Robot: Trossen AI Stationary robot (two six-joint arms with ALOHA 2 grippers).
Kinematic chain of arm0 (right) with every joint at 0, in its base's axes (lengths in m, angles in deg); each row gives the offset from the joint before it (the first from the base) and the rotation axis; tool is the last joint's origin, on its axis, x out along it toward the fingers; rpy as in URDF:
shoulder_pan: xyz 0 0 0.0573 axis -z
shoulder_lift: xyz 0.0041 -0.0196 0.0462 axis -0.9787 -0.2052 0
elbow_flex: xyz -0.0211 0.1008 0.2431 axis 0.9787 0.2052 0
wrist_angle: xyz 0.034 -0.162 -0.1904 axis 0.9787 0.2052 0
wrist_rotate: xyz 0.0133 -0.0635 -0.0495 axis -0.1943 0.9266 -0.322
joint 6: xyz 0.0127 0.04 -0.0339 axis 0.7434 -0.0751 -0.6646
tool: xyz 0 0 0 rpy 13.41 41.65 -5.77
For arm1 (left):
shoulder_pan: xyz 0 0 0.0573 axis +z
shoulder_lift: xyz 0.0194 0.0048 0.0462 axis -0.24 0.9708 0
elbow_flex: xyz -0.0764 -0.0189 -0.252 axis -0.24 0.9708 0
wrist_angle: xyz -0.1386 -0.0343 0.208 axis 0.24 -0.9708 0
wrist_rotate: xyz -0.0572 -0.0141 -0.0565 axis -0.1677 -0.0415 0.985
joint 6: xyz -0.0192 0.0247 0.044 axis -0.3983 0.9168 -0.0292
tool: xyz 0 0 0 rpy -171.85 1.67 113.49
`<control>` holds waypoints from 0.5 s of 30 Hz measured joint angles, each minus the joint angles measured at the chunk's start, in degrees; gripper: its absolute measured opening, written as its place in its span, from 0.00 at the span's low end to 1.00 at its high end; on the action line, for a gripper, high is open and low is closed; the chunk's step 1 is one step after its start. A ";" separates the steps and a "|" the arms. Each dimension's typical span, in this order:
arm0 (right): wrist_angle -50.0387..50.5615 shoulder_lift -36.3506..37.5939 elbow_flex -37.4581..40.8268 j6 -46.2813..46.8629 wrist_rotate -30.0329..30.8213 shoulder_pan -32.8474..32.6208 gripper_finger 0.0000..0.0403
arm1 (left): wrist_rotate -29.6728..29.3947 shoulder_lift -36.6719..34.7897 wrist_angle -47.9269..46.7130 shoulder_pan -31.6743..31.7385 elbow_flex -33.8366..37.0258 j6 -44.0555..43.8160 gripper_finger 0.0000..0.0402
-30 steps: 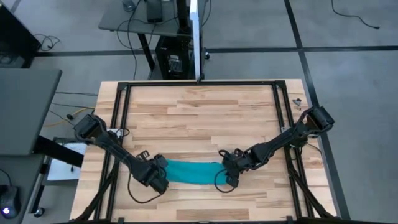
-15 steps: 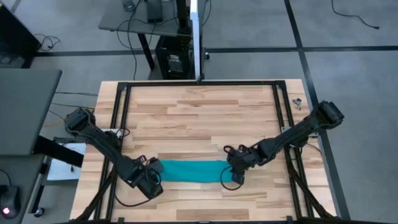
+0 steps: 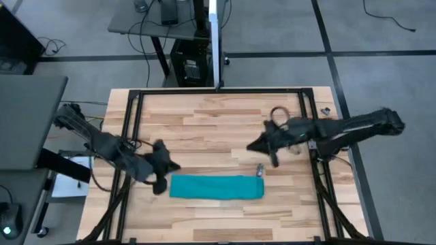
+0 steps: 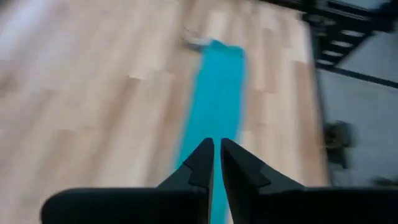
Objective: Roll towel
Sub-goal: Return to Home Position
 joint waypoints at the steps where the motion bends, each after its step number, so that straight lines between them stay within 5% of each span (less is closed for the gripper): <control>1: 1.23 2.49 -0.01 -0.34 0.16 0.49 0.09 | -0.92 -1.61 -2.45 0.00 0.00 0.24 0.04; 6: 7.49 14.68 4.59 -9.13 4.99 -1.87 0.12 | -1.66 -6.39 -5.63 -0.18 0.02 -5.90 0.03; 15: -0.72 38.33 26.50 -7.93 5.99 0.14 0.12 | -1.50 -6.25 -6.12 1.39 0.07 1.57 0.03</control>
